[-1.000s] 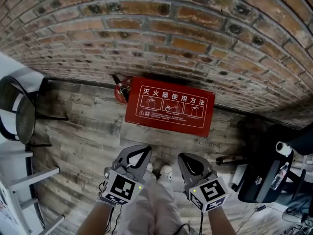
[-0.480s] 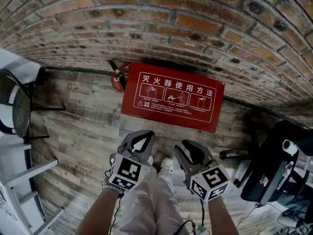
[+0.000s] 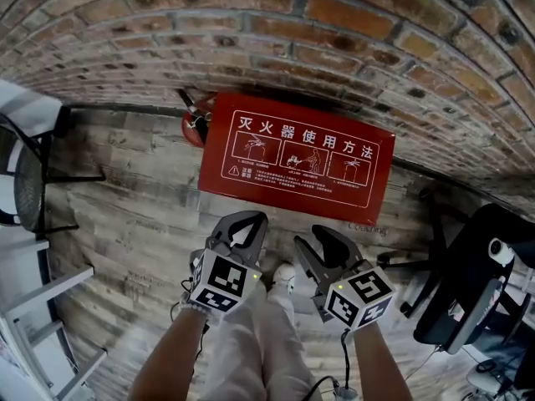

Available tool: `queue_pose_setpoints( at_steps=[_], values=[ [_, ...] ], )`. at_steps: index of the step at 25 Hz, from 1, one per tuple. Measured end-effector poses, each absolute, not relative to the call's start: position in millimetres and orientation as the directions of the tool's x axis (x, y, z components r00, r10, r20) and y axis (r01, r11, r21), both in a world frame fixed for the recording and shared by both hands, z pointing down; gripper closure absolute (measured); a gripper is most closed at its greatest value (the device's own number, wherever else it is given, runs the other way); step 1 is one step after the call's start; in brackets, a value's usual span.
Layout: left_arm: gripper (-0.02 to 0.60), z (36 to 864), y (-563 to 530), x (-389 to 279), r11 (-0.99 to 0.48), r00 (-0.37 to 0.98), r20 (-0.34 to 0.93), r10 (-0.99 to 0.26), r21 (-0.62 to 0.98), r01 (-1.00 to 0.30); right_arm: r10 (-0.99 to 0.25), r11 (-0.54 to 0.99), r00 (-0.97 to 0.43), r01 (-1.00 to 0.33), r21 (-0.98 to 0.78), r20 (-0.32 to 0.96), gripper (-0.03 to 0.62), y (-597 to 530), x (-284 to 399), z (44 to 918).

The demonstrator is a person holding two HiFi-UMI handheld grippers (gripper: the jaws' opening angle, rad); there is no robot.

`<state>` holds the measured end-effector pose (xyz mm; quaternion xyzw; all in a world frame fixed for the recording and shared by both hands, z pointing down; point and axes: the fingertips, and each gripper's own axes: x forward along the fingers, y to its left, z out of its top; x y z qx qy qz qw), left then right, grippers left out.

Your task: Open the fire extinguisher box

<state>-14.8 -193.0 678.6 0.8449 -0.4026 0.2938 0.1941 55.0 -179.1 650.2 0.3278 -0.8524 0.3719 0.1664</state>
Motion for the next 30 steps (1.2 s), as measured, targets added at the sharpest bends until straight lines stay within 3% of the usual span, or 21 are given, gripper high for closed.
queue_pose_setpoints(
  at_steps=[10, 30],
  values=[
    [0.583, 692, -205, -18, -0.601, 0.506, 0.646, -0.571, 0.091, -0.794, -0.474, 0.443, -0.736, -0.674, -0.592, 0.484, 0.372, -202, 54, 671],
    [0.583, 688, -211, -17, -0.574, 0.504, 0.636, -0.585, 0.114, -0.811, -0.522, 0.379, -0.749, -0.633, -0.675, 0.408, 0.404, -202, 57, 636]
  ],
)
